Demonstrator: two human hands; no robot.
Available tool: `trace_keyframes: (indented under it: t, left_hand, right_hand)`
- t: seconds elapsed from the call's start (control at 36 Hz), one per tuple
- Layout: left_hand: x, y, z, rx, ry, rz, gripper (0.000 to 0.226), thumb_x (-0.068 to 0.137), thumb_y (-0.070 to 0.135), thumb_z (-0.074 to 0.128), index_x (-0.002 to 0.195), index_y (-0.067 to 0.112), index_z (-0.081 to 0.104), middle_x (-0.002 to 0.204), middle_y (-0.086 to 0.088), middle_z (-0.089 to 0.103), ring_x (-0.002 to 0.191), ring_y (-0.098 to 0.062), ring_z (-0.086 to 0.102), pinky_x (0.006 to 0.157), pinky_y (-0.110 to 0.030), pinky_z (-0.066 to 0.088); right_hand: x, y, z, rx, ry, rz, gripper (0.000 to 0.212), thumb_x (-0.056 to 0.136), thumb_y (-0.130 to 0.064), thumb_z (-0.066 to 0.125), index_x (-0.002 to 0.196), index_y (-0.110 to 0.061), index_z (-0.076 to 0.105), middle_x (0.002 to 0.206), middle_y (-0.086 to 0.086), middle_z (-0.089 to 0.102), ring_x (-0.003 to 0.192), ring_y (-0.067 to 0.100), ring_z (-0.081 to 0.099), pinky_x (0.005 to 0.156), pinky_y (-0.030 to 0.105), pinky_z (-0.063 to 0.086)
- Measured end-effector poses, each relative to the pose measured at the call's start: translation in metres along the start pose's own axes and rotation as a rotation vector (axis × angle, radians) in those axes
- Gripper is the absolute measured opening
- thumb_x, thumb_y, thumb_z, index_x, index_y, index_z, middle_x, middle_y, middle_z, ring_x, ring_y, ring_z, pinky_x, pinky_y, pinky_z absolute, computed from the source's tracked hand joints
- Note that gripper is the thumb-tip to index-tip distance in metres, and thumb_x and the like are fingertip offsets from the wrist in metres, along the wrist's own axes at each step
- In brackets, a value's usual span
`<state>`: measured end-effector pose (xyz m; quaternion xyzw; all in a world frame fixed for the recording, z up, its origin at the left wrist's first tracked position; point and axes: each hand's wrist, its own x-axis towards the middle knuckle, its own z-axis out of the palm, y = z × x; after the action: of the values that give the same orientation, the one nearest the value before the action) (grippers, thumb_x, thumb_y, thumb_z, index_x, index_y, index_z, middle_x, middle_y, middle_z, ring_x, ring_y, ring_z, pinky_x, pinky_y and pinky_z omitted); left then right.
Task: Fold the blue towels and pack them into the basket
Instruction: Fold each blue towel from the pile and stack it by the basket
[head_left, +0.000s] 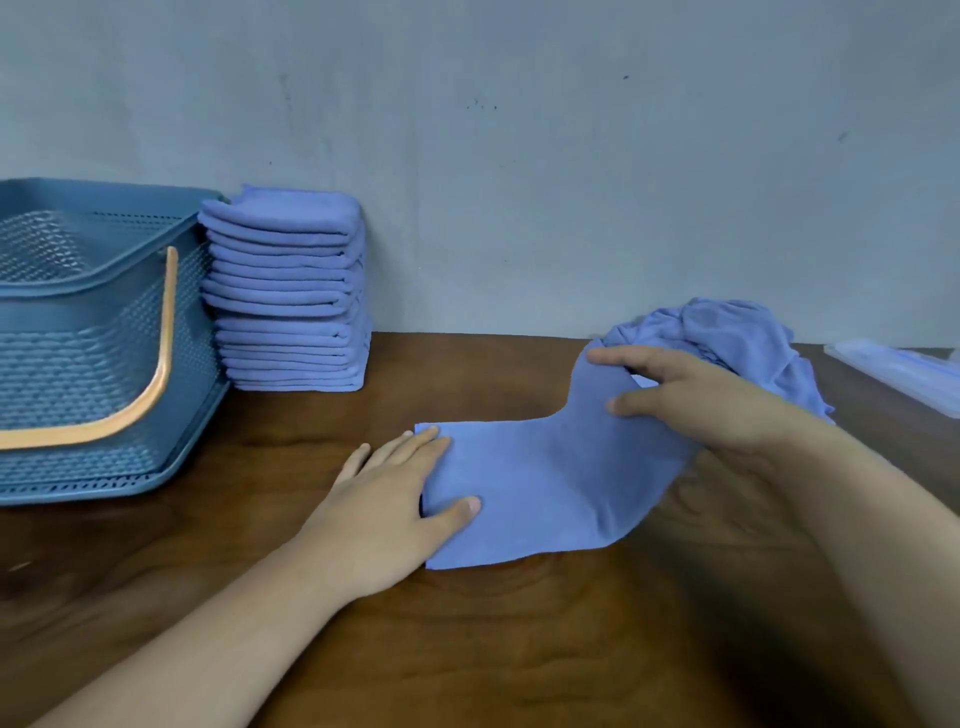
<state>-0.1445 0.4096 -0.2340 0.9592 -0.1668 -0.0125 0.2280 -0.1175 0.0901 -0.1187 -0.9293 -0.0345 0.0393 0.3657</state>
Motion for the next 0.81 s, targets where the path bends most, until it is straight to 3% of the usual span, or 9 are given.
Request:
trace_keyframes:
  t: [0.08,0.14,0.22,0.33,0.39,0.5,0.58,0.69,0.81]
  left_hand:
    - [-0.001,0.002,-0.002,-0.060,0.024,-0.010,0.074,0.101,0.072,0.039,0.166,0.043,0.018,0.171,0.025,0.018,0.158,0.003,0.008,0.132,-0.035,0.001]
    - [0.000,0.001,-0.005,-0.169,0.059,-0.055,0.065,0.105,0.060,0.044,0.164,0.046,0.020,0.164,0.025,0.032,0.156,-0.003,0.019,0.132,-0.035,0.010]
    - [0.006,-0.008,-0.004,-0.342,0.140,-0.100,0.056,0.107,0.046,0.048,0.157,0.054,0.026,0.149,0.033,0.046,0.147,-0.011,0.040,0.122,-0.040,0.035]
    - [0.009,-0.013,-0.003,-0.476,0.218,-0.148,0.055,0.107,0.024,0.051,0.154,0.048,0.035,0.133,0.034,0.056,0.127,-0.003,0.052,0.093,-0.021,0.044]
    - [0.007,-0.012,-0.002,-0.478,0.219,-0.153,0.057,0.105,0.020,0.054,0.153,0.046,0.035,0.132,0.032,0.056,0.123,-0.002,0.054,0.086,-0.016,0.043]
    - [0.006,-0.011,-0.002,-0.428,0.197,-0.150,0.062,0.102,0.024,0.057,0.152,0.051,0.030,0.136,0.034,0.053,0.126,-0.008,0.054,0.103,-0.035,0.051]
    - [0.006,-0.011,-0.001,-0.420,0.200,-0.141,0.064,0.102,0.022,0.058,0.152,0.051,0.030,0.138,0.033,0.052,0.132,-0.005,0.049,0.109,-0.037,0.049]
    - [0.007,-0.012,0.000,-0.424,0.210,-0.134,0.063,0.102,0.022,0.058,0.151,0.052,0.031,0.138,0.033,0.052,0.133,-0.005,0.048,0.110,-0.037,0.048]
    - [0.006,-0.011,0.000,-0.432,0.208,-0.127,0.063,0.102,0.022,0.058,0.151,0.052,0.030,0.138,0.033,0.052,0.134,-0.005,0.047,0.111,-0.036,0.047]
  right_hand:
    - [0.004,-0.022,0.015,0.025,-0.057,-0.016,0.055,0.099,-0.015,0.068,0.142,-0.047,0.058,0.124,-0.028,0.058,0.096,-0.029,0.049,0.075,-0.002,0.040]
    - [0.007,-0.036,0.032,0.028,-0.094,-0.012,0.057,0.098,-0.014,0.068,0.143,-0.046,0.057,0.122,-0.028,0.058,0.103,-0.019,0.053,0.078,-0.001,0.042]
    - [0.009,-0.049,0.066,0.049,-0.149,0.006,0.065,0.094,-0.016,0.069,0.150,-0.045,0.054,0.138,-0.021,0.059,0.126,-0.004,0.054,0.105,0.015,0.043]
    - [0.004,-0.047,0.105,0.082,-0.195,0.020,0.069,0.095,-0.015,0.065,0.155,-0.045,0.047,0.145,-0.023,0.047,0.119,-0.003,0.050,0.084,0.010,0.039]
    - [0.002,-0.040,0.117,0.126,-0.176,0.041,0.068,0.095,-0.018,0.065,0.152,-0.052,0.048,0.143,-0.022,0.045,0.115,-0.003,0.052,0.085,0.014,0.041]
    - [0.004,-0.036,0.118,0.201,-0.167,0.067,0.068,0.092,-0.021,0.068,0.147,-0.055,0.051,0.150,-0.023,0.040,0.130,0.003,0.044,0.100,0.022,0.038]
    - [0.006,-0.041,0.116,0.195,-0.179,0.057,0.068,0.090,-0.019,0.069,0.147,-0.053,0.053,0.154,-0.022,0.041,0.137,0.002,0.040,0.107,0.023,0.035]
    - [0.009,-0.052,0.113,0.249,-0.159,0.014,0.068,0.093,-0.014,0.068,0.150,-0.048,0.052,0.152,-0.024,0.043,0.136,0.002,0.039,0.105,0.024,0.035]
    - [0.006,-0.053,0.128,0.242,-0.211,0.021,0.069,0.093,-0.022,0.072,0.148,-0.056,0.049,0.142,-0.024,0.049,0.127,0.005,0.056,0.098,0.024,0.046]
